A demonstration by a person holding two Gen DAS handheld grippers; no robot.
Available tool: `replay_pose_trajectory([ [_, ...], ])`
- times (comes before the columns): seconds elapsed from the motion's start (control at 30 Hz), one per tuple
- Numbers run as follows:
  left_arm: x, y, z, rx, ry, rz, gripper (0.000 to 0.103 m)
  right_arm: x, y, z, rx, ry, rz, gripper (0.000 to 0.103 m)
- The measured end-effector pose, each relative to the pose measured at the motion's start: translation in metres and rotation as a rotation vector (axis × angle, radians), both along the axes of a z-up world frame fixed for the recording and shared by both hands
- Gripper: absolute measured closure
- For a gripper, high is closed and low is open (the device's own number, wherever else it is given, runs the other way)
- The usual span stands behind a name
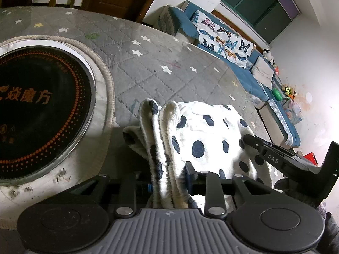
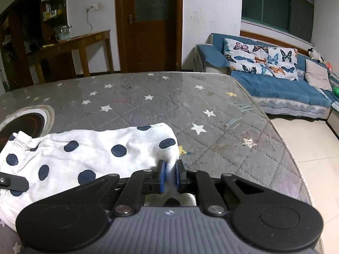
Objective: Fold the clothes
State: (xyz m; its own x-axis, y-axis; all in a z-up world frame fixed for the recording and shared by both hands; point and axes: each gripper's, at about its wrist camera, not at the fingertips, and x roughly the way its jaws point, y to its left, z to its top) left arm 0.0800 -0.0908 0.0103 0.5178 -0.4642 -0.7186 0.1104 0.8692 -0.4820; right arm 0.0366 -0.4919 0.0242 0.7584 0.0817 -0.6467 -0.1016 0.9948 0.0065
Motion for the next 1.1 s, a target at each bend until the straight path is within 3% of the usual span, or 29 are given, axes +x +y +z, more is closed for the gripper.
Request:
replay_pose_trajectory([
  [0.13,0.000,0.002,0.000,0.007,0.003,0.006,0.063,0.000,-0.002,-0.002,-0.016,0.007,-0.019,0.085],
  [0.37,-0.003,0.004,-0.001,0.018,0.006,0.011,0.053,-0.005,-0.002,0.001,-0.020,-0.005,-0.025,0.083],
  [0.63,-0.007,0.003,0.000,0.049,-0.013,0.004,0.042,-0.015,0.004,-0.002,0.000,-0.001,-0.003,0.057],
  [0.87,-0.013,0.005,0.002,0.092,-0.042,0.000,0.028,-0.027,0.010,-0.008,0.001,0.004,0.000,0.045],
  [0.93,-0.014,0.007,0.002,0.100,-0.047,0.002,0.026,-0.031,0.010,-0.010,-0.006,0.005,-0.003,0.036],
  [1.1,-0.016,0.012,0.001,0.120,-0.058,0.003,0.020,-0.043,0.008,-0.015,-0.002,0.013,-0.005,0.031],
])
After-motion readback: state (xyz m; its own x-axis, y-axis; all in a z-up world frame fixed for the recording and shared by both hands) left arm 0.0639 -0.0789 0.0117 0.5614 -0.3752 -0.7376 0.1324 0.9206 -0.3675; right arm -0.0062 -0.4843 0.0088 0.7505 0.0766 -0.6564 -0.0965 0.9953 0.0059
